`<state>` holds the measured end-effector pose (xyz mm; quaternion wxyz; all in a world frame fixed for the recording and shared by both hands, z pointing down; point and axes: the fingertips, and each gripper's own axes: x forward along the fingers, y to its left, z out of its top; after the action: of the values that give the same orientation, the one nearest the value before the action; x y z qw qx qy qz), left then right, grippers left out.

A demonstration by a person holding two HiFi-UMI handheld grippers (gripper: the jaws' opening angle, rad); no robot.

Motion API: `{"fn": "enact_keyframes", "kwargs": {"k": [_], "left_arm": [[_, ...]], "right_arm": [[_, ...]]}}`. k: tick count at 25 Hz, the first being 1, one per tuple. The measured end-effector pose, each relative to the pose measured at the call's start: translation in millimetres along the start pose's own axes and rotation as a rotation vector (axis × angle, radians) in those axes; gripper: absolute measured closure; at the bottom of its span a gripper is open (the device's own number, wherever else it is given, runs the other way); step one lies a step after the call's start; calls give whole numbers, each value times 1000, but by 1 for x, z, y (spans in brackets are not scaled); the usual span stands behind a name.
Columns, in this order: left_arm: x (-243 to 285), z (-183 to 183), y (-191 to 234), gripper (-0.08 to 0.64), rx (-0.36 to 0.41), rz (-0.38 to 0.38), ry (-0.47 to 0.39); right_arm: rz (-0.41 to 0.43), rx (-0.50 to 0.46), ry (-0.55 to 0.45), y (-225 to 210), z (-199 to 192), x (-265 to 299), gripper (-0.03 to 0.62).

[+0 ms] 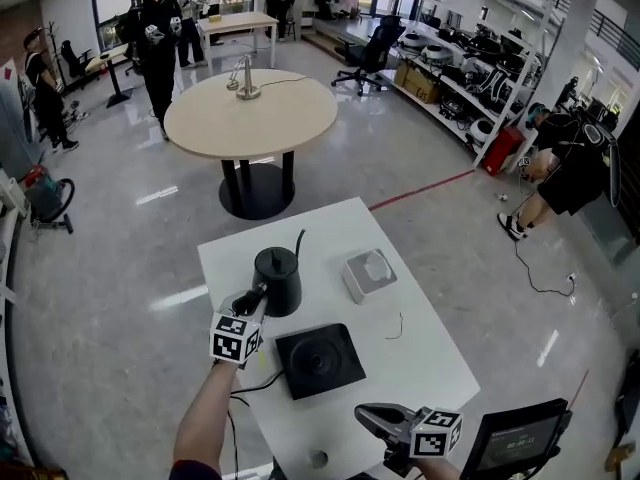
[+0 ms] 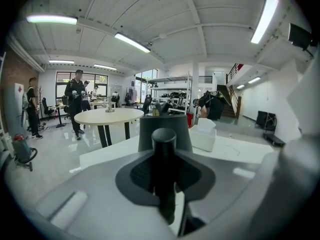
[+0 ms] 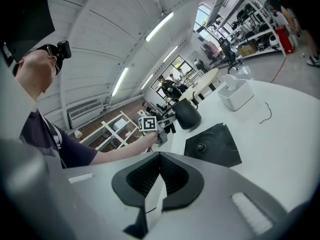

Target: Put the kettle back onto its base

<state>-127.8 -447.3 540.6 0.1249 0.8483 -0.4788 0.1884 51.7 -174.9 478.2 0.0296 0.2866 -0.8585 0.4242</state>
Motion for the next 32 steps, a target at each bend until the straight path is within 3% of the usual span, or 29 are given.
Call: {"fn": "enact_keyframes", "kwargs": {"k": [7, 13, 26, 29, 32], "left_arm": [[-33, 37, 15, 499, -44, 36, -78], [-69, 61, 15, 503, -8, 80, -88], [-152, 114, -49, 503, 35, 150, -165], [-169, 104, -73, 503, 38, 138, -157], [-192, 107, -67, 503, 58, 180, -165]], "right_arm": [[58, -28, -17, 13, 12, 9, 591], [138, -51, -45, 33, 25, 3, 591], [251, -102, -75, 66, 25, -56, 591], [283, -94, -68, 65, 14, -64, 591], [356, -125, -54, 72, 14, -51, 591]]}}
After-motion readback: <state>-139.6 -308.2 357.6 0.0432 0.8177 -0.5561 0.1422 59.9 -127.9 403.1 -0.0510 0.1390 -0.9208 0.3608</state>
